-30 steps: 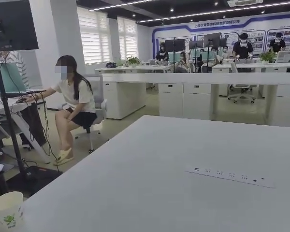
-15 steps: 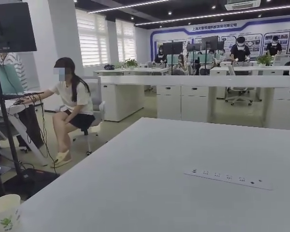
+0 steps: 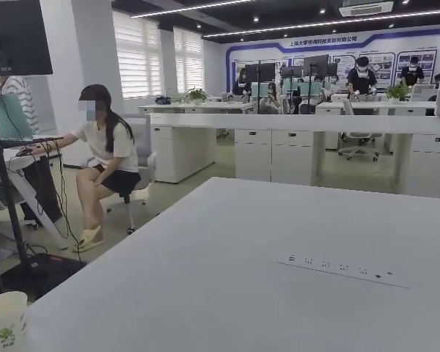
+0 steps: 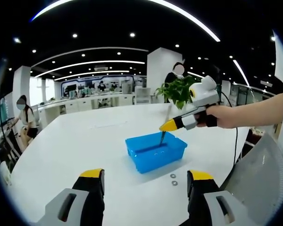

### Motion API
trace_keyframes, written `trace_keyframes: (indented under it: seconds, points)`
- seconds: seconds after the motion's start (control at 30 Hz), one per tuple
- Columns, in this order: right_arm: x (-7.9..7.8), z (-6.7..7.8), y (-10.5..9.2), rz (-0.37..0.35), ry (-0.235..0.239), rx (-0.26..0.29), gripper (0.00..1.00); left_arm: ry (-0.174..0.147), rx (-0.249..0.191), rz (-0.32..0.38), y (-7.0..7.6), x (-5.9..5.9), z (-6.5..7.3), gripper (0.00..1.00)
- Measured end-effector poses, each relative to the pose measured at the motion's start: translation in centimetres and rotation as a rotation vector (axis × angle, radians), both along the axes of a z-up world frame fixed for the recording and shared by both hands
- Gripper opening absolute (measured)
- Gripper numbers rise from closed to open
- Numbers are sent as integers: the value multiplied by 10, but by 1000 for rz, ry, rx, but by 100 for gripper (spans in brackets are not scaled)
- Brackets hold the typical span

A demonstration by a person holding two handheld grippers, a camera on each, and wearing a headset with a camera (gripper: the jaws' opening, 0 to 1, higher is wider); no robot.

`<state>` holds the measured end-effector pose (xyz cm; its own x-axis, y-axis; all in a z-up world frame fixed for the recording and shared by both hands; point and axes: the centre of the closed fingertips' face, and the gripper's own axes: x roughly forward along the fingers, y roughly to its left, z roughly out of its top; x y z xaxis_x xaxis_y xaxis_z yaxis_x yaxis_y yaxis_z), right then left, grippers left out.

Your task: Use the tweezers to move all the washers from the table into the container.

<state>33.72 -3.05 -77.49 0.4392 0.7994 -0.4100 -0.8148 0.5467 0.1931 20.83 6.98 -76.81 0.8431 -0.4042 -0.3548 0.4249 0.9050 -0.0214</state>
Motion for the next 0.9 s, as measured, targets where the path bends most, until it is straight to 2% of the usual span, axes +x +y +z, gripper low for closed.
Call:
trace_keyframes:
  seconds: [0.2, 0.53, 0.8, 0.9]
  points:
    - [-17, 10, 0, 7, 4, 28, 4, 4, 5, -2, 0, 0, -1, 71]
    - [-37, 12, -3, 7, 21, 51, 4, 9, 12, -3, 0, 0, -2, 70]
    - [-55, 4, 2, 21, 51, 58, 4, 17, 23, -4, 0, -1, -5, 70]
    - [-61, -1, 2, 33, 53, 45, 4, 18, 27, -3, 0, -1, -5, 70]
